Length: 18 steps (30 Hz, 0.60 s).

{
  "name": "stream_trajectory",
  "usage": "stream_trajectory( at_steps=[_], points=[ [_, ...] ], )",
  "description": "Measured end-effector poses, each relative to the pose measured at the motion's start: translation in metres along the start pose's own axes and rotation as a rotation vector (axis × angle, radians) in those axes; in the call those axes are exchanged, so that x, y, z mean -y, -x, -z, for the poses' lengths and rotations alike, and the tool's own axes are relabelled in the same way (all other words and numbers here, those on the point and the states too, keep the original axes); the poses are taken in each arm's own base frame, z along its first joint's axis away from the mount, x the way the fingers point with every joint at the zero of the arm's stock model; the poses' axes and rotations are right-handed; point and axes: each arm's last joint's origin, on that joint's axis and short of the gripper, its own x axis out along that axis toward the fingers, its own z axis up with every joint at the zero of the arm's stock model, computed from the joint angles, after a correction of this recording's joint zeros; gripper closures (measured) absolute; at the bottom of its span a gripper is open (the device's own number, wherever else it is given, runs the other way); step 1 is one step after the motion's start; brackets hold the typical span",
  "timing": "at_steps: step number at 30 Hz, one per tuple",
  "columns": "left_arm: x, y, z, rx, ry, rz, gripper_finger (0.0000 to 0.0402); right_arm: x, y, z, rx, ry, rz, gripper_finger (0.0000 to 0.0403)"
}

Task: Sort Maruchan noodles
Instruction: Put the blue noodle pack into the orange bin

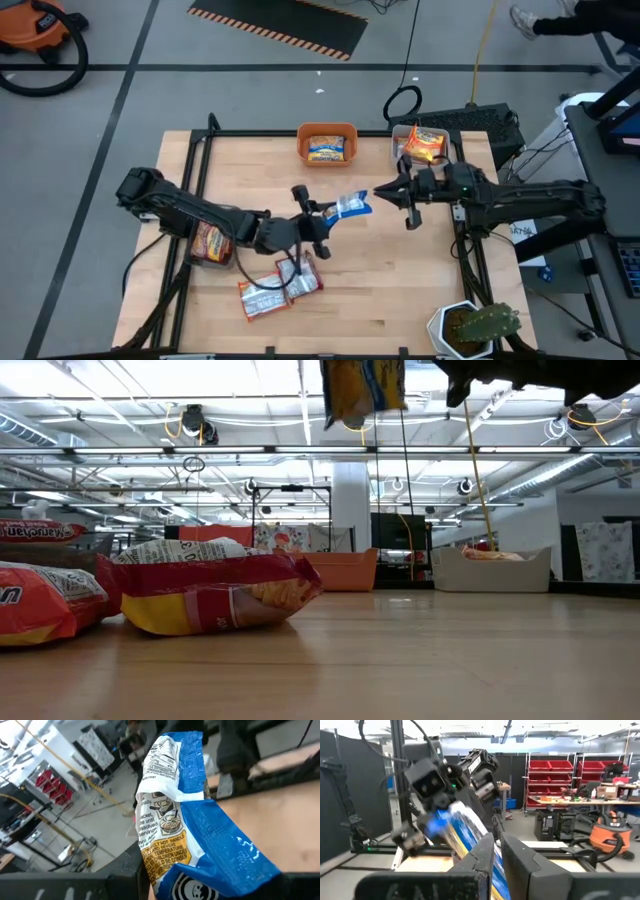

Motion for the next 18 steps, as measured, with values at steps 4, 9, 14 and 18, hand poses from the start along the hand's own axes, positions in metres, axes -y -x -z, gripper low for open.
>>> stream_trajectory(
  at_steps=[4,9,14,18],
  points=[
    [-0.007,0.01,-0.01,0.045,0.059,0.003,0.0271,-0.001,0.006,-0.002,-0.021,0.034,0.02,0.0373],
    [-0.021,0.021,-0.019,0.081,0.192,0.002,0.0271,-0.001,0.009,0.002,-0.064,0.048,0.029,0.0373],
    [-0.024,0.023,-0.022,0.108,0.231,0.051,0.0271,0.001,0.011,0.011,-0.089,0.045,0.051,0.0373],
    [-0.028,0.02,-0.023,0.12,0.253,0.036,0.0271,0.006,0.014,0.018,-0.108,0.045,0.086,0.0373]
  ],
)
